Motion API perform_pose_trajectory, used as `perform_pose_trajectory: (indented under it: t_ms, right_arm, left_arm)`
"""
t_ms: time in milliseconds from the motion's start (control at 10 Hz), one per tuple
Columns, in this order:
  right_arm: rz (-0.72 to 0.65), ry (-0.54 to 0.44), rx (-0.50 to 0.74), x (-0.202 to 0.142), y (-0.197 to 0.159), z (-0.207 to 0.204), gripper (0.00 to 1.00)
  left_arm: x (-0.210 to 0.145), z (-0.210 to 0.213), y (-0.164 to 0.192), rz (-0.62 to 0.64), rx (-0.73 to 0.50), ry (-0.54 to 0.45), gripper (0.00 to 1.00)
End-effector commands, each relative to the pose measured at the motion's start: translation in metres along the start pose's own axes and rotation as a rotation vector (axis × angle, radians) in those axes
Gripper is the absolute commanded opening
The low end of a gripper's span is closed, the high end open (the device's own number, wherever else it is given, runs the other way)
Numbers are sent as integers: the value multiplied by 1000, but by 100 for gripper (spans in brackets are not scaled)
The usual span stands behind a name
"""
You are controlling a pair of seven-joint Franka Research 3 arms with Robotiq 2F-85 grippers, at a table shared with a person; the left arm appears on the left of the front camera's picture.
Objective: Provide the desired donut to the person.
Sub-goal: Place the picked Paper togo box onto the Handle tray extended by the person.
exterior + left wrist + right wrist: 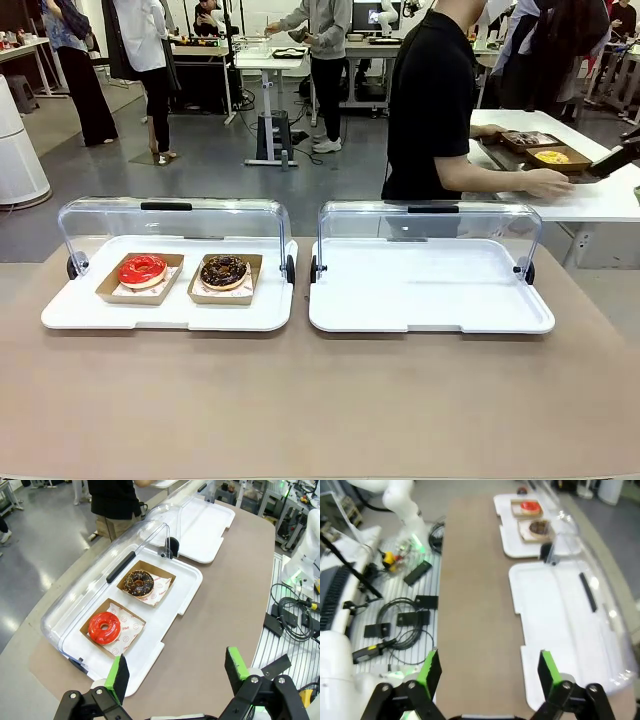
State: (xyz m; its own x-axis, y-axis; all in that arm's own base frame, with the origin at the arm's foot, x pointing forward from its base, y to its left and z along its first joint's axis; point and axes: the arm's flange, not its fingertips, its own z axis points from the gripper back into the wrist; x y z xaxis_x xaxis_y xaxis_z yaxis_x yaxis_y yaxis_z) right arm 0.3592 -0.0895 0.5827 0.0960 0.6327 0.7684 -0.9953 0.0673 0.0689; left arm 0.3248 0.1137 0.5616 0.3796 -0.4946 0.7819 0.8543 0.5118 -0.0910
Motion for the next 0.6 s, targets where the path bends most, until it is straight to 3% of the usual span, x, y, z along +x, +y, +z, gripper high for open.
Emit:
perform_pose_trajectory:
  t_ms: [0,500]
  right_arm:
    - [80,-61,45,0,0,9,100]
    - [71,-110,-74,-25,22,39,100]
  left_arm:
    - [-1,0,0,-15,-8,-17,100]
    - [-1,0,0,-15,-8,-17,100]
